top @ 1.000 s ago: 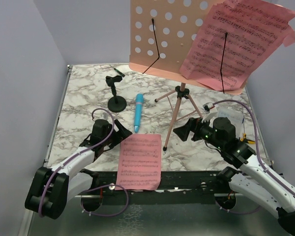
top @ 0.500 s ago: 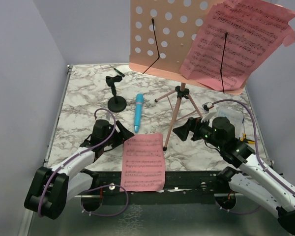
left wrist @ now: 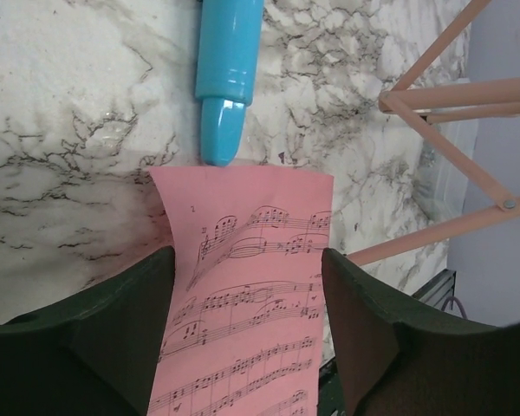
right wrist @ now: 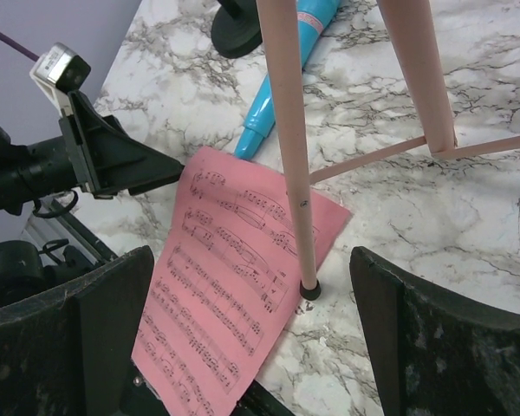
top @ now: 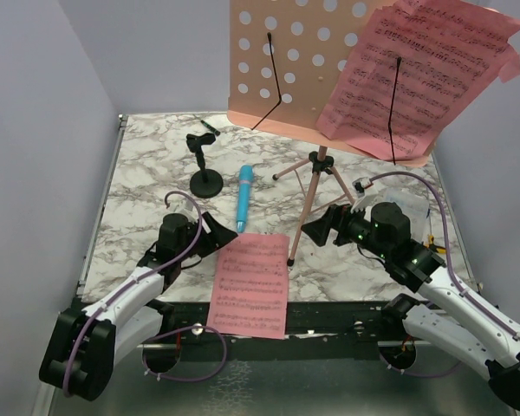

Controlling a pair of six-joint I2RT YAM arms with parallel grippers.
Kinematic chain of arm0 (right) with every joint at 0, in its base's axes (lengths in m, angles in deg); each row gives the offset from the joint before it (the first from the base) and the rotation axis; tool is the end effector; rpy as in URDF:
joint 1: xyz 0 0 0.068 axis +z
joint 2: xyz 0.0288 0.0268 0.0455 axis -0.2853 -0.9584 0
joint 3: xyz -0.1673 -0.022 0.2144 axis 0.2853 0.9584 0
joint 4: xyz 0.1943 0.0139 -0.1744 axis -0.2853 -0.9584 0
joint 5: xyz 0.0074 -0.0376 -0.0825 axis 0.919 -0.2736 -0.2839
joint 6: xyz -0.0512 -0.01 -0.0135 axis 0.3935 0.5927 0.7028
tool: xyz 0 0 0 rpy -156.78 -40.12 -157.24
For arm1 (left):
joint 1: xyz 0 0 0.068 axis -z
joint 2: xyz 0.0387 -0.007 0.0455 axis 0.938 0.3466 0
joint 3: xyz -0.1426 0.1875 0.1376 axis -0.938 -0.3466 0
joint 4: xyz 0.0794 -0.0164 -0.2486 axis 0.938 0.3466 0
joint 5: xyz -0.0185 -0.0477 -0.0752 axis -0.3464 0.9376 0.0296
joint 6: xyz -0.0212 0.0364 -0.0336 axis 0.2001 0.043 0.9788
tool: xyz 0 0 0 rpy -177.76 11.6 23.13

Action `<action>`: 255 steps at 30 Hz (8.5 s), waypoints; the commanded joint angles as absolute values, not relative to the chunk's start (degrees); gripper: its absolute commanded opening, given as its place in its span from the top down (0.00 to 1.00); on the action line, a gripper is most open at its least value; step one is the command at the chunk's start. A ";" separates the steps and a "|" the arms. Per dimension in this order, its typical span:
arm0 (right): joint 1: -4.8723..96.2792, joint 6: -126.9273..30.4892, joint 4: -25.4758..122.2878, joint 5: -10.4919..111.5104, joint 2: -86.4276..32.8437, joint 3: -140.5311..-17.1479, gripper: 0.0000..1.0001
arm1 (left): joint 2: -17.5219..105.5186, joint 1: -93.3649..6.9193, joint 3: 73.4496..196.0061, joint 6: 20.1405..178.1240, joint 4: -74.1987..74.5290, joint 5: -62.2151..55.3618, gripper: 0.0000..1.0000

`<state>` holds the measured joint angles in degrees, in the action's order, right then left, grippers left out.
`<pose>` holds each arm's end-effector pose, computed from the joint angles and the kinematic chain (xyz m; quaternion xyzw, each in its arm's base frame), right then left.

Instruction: Set up the instrument practice props

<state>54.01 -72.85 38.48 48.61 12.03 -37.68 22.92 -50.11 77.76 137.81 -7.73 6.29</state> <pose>0.1403 0.1118 0.2830 -0.0716 0.8069 0.3643 0.4594 0.1736 -0.0736 0.1675 -0.1487 0.8422 -0.3970 0.3330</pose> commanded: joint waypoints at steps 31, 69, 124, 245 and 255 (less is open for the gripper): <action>54.19 -72.69 41.69 51.04 10.62 -39.41 0.00 | 18.89 -49.85 66.65 139.50 -28.84 11.34 0.48; 54.20 -71.65 42.29 52.05 10.50 -39.60 0.00 | 17.64 -45.60 73.68 136.96 -33.34 6.91 1.00; 54.20 -63.62 78.76 83.03 6.10 -37.82 0.12 | 11.29 -39.49 107.50 137.28 -41.79 28.91 1.00; 54.19 -65.71 68.01 82.80 7.05 -45.40 0.99 | 10.82 -33.16 93.37 120.14 -31.83 23.40 0.05; 54.20 -63.68 63.46 78.92 8.78 -46.32 0.99 | 11.40 -33.17 92.36 119.70 -30.79 20.93 0.01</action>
